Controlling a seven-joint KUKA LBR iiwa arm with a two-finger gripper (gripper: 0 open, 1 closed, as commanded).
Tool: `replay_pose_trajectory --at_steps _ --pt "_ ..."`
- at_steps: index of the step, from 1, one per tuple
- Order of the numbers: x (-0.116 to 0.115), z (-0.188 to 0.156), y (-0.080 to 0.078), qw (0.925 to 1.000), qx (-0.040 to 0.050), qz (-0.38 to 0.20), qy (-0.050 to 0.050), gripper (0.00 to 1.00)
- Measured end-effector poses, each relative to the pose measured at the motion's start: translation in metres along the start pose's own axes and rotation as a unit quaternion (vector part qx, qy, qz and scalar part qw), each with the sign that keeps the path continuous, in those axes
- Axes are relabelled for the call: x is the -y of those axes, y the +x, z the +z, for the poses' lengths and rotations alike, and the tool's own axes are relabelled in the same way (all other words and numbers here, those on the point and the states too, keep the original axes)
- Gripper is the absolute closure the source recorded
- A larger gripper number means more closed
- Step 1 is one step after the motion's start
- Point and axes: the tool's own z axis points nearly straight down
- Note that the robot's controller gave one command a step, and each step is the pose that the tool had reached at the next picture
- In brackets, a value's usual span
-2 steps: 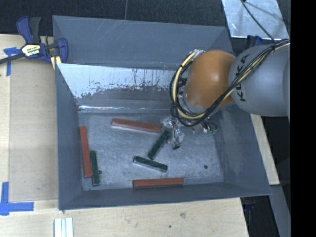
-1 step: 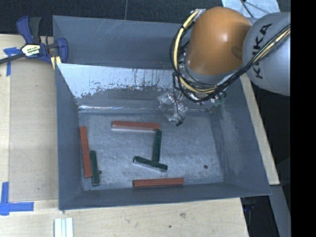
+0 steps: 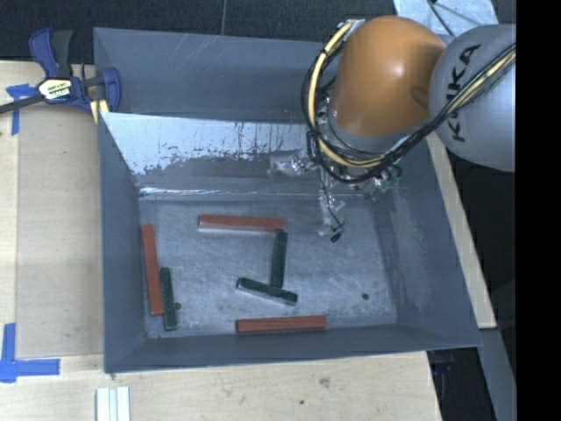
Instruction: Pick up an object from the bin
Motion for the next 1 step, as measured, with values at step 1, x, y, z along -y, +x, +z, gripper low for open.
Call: replay_pose_trajectory --at_steps 1 --pt "-0.0198 0.1133 -0.0277 0.9967 -0.0028 -0.081 -0.002 0.00"
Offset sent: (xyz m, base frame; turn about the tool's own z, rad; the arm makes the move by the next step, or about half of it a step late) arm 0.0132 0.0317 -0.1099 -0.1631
